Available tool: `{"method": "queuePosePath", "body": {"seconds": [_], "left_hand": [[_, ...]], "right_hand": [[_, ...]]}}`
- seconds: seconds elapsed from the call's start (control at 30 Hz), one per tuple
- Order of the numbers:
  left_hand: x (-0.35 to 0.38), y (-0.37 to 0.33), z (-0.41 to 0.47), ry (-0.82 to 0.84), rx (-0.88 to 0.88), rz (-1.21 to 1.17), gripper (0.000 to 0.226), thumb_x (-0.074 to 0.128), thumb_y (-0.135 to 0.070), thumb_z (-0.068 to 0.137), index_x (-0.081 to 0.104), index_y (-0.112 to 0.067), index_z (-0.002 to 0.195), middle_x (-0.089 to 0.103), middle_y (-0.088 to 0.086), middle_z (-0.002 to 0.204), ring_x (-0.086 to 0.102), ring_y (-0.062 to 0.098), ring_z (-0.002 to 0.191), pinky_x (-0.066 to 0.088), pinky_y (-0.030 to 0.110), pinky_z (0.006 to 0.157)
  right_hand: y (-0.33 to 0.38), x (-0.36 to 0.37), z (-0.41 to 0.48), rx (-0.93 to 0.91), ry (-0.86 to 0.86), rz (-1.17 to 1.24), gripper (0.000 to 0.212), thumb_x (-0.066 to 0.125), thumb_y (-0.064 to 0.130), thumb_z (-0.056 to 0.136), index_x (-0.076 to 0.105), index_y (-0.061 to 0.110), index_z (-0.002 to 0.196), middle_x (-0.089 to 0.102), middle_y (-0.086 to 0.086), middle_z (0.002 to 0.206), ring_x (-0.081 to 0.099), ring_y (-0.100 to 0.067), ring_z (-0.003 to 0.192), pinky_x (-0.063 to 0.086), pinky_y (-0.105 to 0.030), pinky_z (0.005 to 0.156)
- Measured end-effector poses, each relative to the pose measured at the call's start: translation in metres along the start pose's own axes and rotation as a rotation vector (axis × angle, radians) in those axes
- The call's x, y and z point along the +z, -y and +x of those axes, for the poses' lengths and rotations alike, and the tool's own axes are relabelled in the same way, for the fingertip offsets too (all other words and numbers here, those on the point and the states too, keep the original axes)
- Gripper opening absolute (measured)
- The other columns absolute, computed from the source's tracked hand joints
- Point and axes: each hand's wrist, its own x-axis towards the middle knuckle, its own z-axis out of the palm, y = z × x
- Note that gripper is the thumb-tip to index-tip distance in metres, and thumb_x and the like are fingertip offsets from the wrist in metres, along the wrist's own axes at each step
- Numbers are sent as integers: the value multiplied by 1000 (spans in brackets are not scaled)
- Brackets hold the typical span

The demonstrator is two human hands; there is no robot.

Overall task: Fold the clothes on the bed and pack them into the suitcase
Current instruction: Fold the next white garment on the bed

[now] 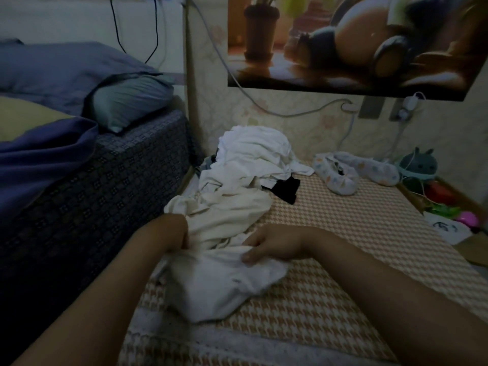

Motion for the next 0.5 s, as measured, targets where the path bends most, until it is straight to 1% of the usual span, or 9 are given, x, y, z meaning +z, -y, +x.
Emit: {"method": "queuePosePath", "body": {"seconds": [0.07,0.1,0.17,0.23,0.27,0.33,0.4,0.47,0.5], "left_hand": [[0,-4,-4,92,-49,103,33,61,-22,89,63,-7,118,62,12,121,60,28,105,51,35,90],[-2,-10,-3,62,-44,120,32,59,-22,91,63,-6,118,61,12,122,59,28,108,50,34,91],[-9,-28,1,-124,5,89,28,51,-18,94,61,-5,116,60,13,121,58,28,108,48,34,90],[-11,-47,12,-319,133,-57,23,50,-19,94,62,-13,112,60,11,117,57,26,100,47,32,82],[-8,-56,16,-350,207,-131,25,53,-23,92,59,-20,116,57,9,120,55,25,101,46,33,82],[5,-68,29,-301,299,-147,52,62,-35,87,43,-32,136,44,7,133,48,29,118,45,38,94],[14,-70,43,-223,272,-55,72,64,-35,86,27,-32,149,33,9,148,37,31,133,37,39,107],[9,-62,57,-188,184,-31,65,63,-26,89,35,-22,147,34,11,150,37,28,136,32,34,110],[1,-56,62,-184,112,-40,55,61,-23,91,43,-15,143,40,13,147,41,28,133,33,33,109]], "right_hand": [[0,2,11,46,30,153,33,64,47,88,76,20,102,74,2,102,69,-17,90,54,-31,83],[-4,0,20,53,-69,172,33,62,43,91,75,15,101,74,0,100,70,-20,87,55,-30,77],[-19,-9,41,54,-402,62,25,63,32,92,74,11,99,72,-1,99,69,-25,92,52,-23,69],[-34,-21,58,69,-636,-145,23,66,28,89,67,17,110,62,-1,111,61,-21,105,45,-22,75],[-43,-26,66,84,-662,-229,35,67,28,88,61,18,121,55,-5,121,55,-22,112,43,-25,81],[-57,-32,82,137,-638,-367,64,67,33,87,40,19,143,37,-13,141,40,-30,127,38,-35,99],[-71,-31,96,173,-614,-493,85,64,44,87,16,22,154,16,-14,155,19,-34,142,24,-46,113],[-83,-29,112,197,-585,-619,88,60,50,87,10,26,155,1,-11,160,1,-32,147,10,-53,117],[-86,-30,120,204,-588,-654,78,58,47,89,18,27,153,1,-10,161,-1,-31,148,7,-55,116]]}}
